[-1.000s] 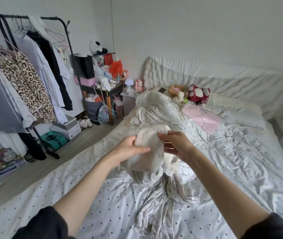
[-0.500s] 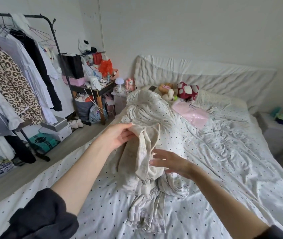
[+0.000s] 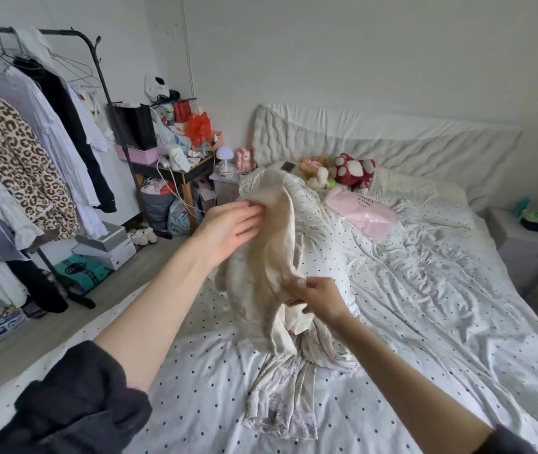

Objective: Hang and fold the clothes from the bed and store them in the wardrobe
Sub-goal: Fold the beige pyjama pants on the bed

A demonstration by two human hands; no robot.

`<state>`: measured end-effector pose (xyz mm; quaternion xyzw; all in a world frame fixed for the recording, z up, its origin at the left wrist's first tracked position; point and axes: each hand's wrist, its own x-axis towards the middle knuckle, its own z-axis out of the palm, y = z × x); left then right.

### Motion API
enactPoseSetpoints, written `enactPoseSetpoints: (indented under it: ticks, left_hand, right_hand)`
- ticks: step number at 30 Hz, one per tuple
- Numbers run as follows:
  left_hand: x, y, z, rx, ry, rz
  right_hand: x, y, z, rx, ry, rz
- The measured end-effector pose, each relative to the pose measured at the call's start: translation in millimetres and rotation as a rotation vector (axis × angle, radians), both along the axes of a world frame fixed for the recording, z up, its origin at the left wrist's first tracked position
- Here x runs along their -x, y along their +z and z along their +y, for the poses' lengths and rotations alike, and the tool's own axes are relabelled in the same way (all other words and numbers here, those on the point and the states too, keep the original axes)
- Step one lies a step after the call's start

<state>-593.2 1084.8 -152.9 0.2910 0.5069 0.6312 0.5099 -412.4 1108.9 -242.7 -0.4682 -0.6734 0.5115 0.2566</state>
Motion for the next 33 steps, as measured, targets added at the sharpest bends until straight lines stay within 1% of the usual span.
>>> enactPoseSetpoints:
  ticks: [2,3,5,6,8,9,10,12,13,14,16,19,20,21,23,25,27,29,31,33]
  left_hand:
    - [-8,-13,-5,0.067,-0.102,0.306]
    - [-14,-19,-8,0.085,-0.157,0.444]
    - [-32,-34,-13,0.088,-0.245,0.642]
    - [-39,-41,-15,0.081,-0.267,0.684]
    - [-55,-53,-17,0.053,-0.289,0.661]
    - [-60,-59,-16,0.040,-0.263,0.659]
    - [-65,-65,-13,0.035,-0.196,0.711]
    - [-72,-73,-8,0.065,0.017,0.913]
    - [-73,-75,-7,0.076,0.106,0.968]
    - [-74,-75,-6,0.061,0.154,0.968]
    - [-74,-77,-5,0.017,0.158,0.923]
    - [-70,-72,-2,0.061,0.137,0.893]
    - [-69,-69,1,0.101,0.140,0.818]
    - [-68,-64,3,0.147,0.146,0.687]
    - [-69,-52,5,0.207,0.127,0.378]
    - [-71,-38,7,0.204,0.096,0.154]
    - [-74,-24,6,0.181,0.087,0.012]
    - [-81,-15,6,0.166,0.047,-0.052]
    - [-86,-10,4,0.160,0.006,-0.069]
    - [-88,-8,4,0.148,-0.030,-0.103]
  right_hand:
    - [-5,22,8,0.179,0.024,0.117]
    - [-7,32,13,0.235,0.030,0.152]
    - [-8,50,22,0.278,-0.005,0.183]
    - [-7,57,24,0.284,-0.028,0.170]
    - [-6,67,25,0.274,-0.070,0.108]
    - [-5,71,25,0.270,-0.078,0.087]
    - [-5,75,24,0.262,-0.080,0.086]
    - [-6,81,21,0.217,-0.072,0.111]
    - [-6,82,20,0.185,-0.078,0.123]
    - [-6,84,19,0.156,-0.101,0.133]
    - [-10,84,20,0.122,-0.143,0.134]
    - [-16,77,18,0.117,-0.154,0.115]
    - [-19,72,15,0.105,-0.157,0.112]
    - [-23,66,11,0.071,-0.146,0.088]
    - [-32,47,-1,-0.003,-0.061,-0.033]
    - [-37,24,-18,0.047,0.048,-0.181]
    - [-35,4,-33,0.131,0.070,-0.288]
    - [-30,-12,-42,0.110,-0.025,-0.383]
    - [-28,-24,-42,0.021,-0.181,-0.460]
    - [-30,-29,-38,-0.085,-0.321,-0.481]
